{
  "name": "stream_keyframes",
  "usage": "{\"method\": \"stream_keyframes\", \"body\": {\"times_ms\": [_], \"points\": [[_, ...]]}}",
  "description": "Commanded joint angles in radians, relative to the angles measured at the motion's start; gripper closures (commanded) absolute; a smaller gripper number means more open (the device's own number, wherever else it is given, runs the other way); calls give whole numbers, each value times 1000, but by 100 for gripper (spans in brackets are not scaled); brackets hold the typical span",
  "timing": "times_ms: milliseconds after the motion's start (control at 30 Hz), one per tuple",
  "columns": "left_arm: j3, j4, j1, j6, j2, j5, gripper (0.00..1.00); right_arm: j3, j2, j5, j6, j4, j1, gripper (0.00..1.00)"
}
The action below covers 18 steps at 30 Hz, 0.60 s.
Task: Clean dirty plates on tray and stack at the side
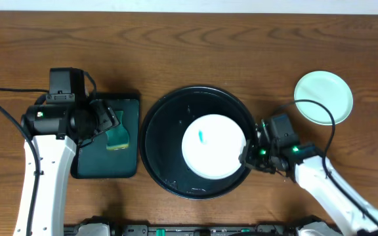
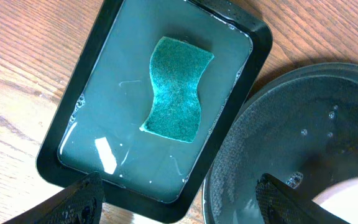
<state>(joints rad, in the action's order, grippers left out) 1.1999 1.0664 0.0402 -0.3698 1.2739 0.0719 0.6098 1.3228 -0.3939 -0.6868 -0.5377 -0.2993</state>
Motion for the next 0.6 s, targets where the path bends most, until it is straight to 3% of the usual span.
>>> {"method": "stream_keyframes", "body": {"times_ms": [0, 233, 367, 567], "points": [[-5, -1, 3, -9, 8, -6, 21, 20, 104, -67, 40, 30, 46, 99], [-5, -5, 2, -8, 56, -39, 29, 163, 300, -70, 180, 32, 71, 99], [-5, -6, 3, -8, 132, -39, 46, 246, 345, -67, 187, 5, 71, 99], [-5, -9, 2, 4, 290, -39, 51, 268, 358, -66, 187, -10, 71, 99]]}}
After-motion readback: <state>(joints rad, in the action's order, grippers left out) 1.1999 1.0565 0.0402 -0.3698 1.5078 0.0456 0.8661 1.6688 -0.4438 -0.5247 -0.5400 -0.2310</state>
